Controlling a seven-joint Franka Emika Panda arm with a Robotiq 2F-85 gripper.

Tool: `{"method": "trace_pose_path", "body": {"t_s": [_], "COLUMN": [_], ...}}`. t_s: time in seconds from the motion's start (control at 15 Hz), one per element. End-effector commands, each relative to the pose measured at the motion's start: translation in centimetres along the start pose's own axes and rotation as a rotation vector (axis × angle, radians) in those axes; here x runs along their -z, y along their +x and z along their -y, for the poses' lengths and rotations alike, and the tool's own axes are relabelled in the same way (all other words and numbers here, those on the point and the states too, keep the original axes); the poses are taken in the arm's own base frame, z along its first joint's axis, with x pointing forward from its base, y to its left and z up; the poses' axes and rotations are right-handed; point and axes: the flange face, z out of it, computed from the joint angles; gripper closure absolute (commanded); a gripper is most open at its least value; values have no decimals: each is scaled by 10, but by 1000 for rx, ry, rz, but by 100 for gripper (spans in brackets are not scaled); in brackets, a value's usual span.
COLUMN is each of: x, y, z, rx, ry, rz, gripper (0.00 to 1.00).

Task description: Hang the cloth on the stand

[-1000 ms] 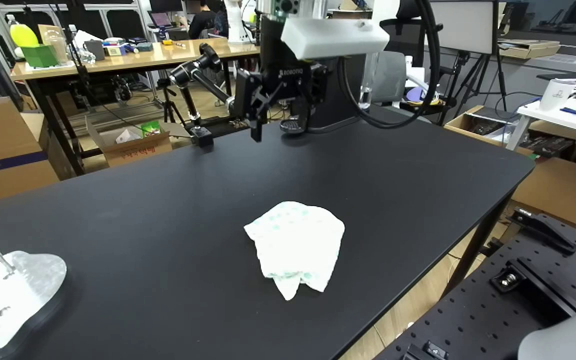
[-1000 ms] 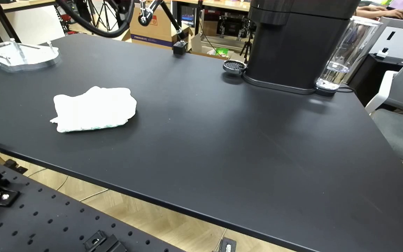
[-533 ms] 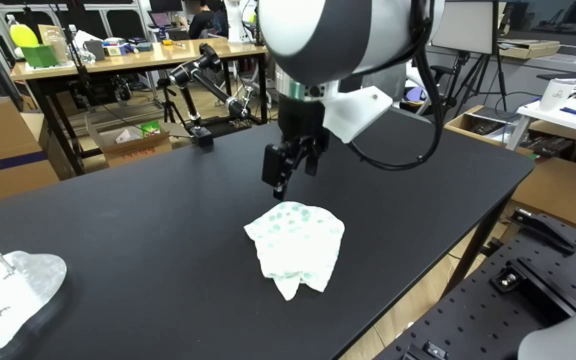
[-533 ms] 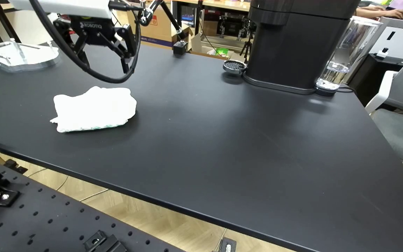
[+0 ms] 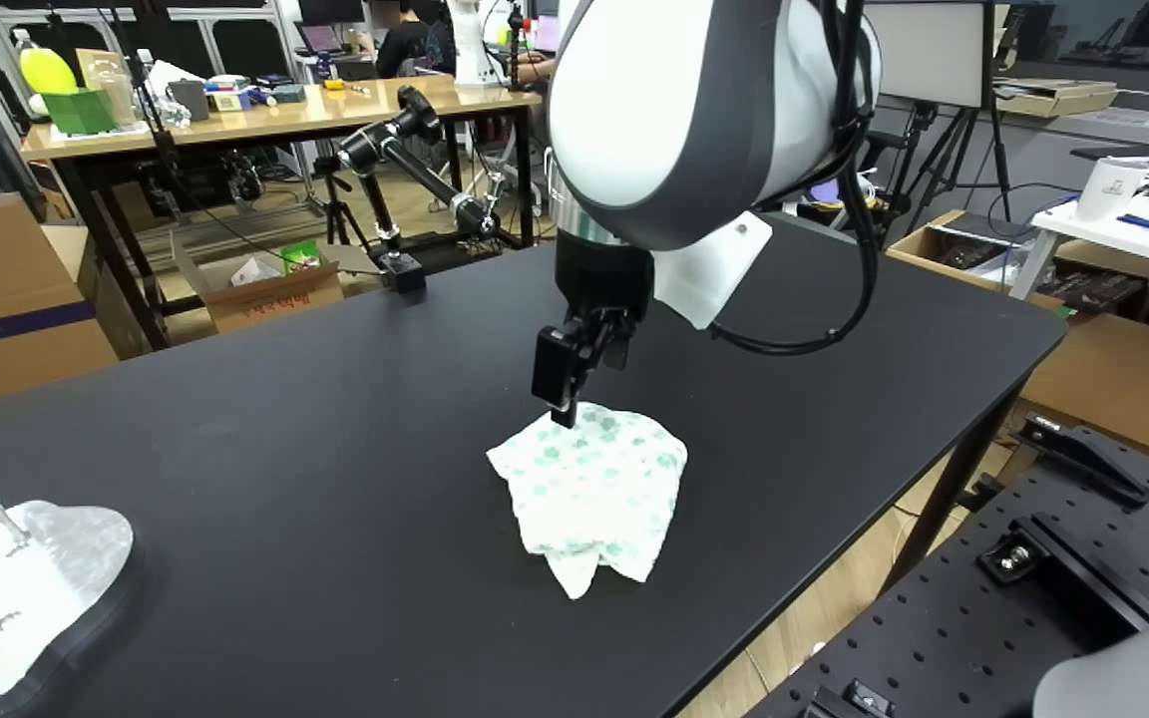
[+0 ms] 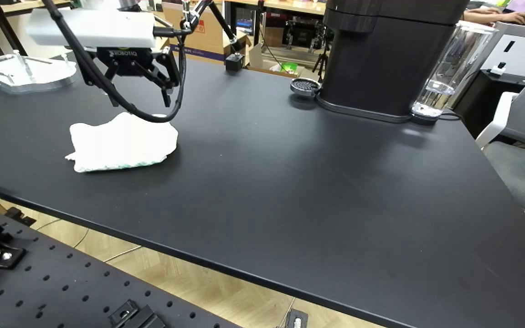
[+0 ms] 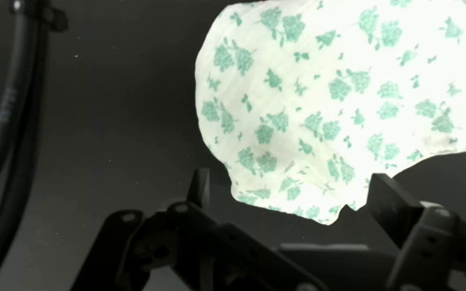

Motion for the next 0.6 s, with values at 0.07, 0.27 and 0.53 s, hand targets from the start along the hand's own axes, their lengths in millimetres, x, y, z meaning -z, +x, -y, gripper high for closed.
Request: {"method": "trace_pose_path", "body": {"t_s": [0.07,0.27,0.53], "x": [-5,-10,-11], "y": [-13,-15,-19], "z": [4,0,-6], "rx": [82,128,126], "ry": [-37,-61,-92], "rz": [-7,-8,-34], "gripper": [0,0,0]}}
